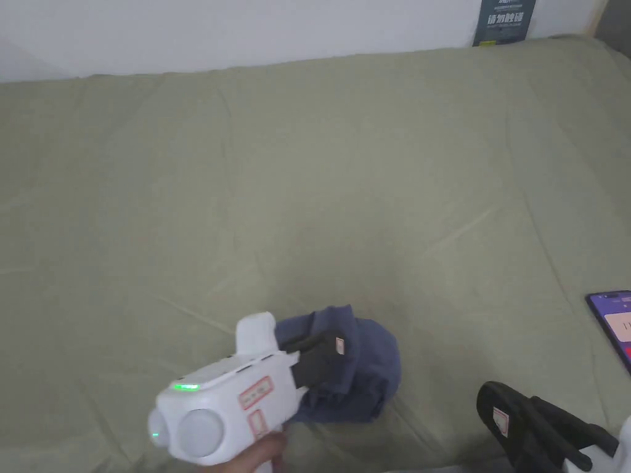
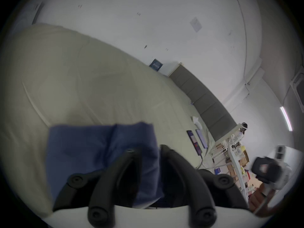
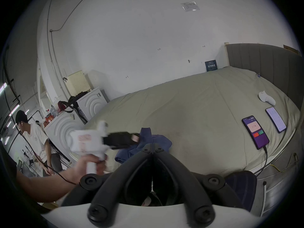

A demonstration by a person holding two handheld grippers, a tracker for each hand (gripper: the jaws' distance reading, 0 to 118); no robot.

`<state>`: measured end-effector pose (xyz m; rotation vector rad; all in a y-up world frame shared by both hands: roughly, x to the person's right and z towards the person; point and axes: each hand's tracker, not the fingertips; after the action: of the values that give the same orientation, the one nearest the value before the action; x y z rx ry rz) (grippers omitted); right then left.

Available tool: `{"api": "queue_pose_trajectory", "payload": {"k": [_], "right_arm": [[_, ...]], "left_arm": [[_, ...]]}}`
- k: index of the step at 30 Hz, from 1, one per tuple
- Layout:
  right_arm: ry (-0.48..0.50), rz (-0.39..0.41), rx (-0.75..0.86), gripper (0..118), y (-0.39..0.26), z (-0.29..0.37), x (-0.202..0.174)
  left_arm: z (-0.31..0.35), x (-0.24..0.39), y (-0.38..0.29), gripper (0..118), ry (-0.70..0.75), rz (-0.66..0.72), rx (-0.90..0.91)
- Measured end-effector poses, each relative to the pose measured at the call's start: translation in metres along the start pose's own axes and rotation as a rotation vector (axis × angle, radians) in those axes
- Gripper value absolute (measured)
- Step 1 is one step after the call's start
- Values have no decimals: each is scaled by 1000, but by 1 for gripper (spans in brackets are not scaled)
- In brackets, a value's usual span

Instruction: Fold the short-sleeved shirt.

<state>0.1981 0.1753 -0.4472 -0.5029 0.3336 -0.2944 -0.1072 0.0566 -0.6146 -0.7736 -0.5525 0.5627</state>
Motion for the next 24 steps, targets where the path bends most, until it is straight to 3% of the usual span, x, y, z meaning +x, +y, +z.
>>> {"api": "queue_pose_trajectory", "payload": {"k": [3, 6, 9, 12, 14, 18, 19, 20, 22, 23, 24], "right_arm": [[-10, -9, 5, 0, 0, 3, 2], [-20, -9, 3, 0, 0, 5, 5], [-6, 2, -16, 0, 5, -3, 7], [111, -24, -90, 0, 12, -38, 7], [199, -86, -123, 0, 9, -75, 10], [464, -356, -260, 0, -9, -173, 32], [498, -388, -290, 0, -17, -193, 38], [504, -423, -322, 0, -27, -213, 48], [473, -463, -415, 0, -42, -242, 62], [439, -462, -432, 0, -49, -250, 69], [374, -451, -448, 0, -56, -257, 77]], "left_arm": [[-38, -3, -21, 23, -41, 91, -86], [-50, 6, -28, 21, -41, 70, -100], [-28, 26, -19, 22, -2, -18, -107], [29, 37, -13, 21, 29, -114, -28], [66, 39, -15, 22, 29, -113, -16], [122, 29, -16, 22, 72, -114, 5], [130, 20, -14, 22, 84, -115, 15], [137, 14, -14, 30, 92, -107, 26], [146, 1, -13, 96, 99, -75, 35], [147, -10, -12, 112, 101, -63, 27], [147, -19, -11, 113, 91, -50, 8]]}}
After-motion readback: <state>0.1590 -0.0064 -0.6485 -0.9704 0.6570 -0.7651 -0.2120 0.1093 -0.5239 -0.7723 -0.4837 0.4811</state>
